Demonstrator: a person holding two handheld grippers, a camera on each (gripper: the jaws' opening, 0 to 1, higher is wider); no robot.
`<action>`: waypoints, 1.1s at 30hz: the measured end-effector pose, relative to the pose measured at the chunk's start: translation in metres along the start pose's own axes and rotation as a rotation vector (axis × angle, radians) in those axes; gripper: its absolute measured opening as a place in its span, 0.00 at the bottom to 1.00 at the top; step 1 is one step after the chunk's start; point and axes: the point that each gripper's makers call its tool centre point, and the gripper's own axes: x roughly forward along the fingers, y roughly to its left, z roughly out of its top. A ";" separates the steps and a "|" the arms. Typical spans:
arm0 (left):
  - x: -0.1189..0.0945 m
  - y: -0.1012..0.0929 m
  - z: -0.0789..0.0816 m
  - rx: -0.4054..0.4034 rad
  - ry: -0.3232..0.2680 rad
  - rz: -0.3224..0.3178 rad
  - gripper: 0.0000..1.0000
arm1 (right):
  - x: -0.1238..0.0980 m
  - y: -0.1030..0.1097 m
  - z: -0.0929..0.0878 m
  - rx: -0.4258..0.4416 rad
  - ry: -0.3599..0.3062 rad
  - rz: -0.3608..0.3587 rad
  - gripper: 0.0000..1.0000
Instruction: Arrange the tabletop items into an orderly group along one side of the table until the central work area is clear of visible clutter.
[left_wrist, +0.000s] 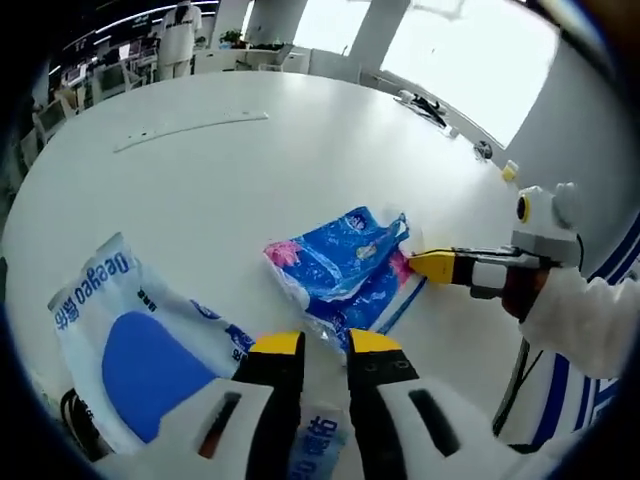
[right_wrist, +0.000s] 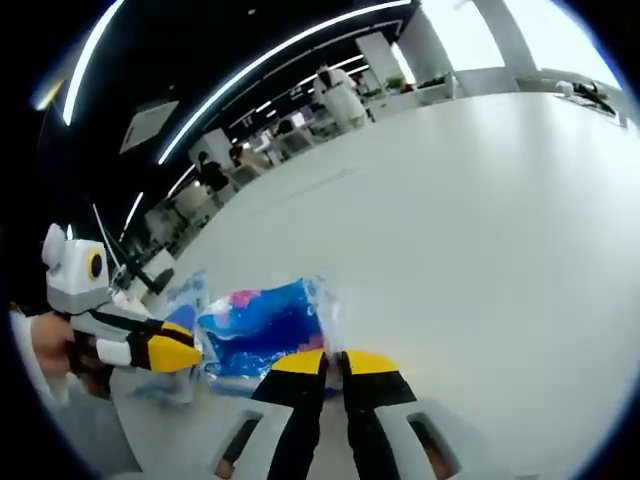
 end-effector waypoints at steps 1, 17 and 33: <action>-0.003 0.001 0.002 0.002 -0.015 0.002 0.16 | 0.000 0.000 0.001 -0.002 -0.004 0.001 0.07; -0.064 0.025 0.022 0.067 -0.246 0.054 0.48 | -0.008 0.020 0.014 -0.091 -0.070 -0.023 0.46; -0.120 0.075 -0.038 -0.003 -0.271 0.156 0.49 | -0.022 0.038 0.013 -0.126 -0.075 0.003 0.48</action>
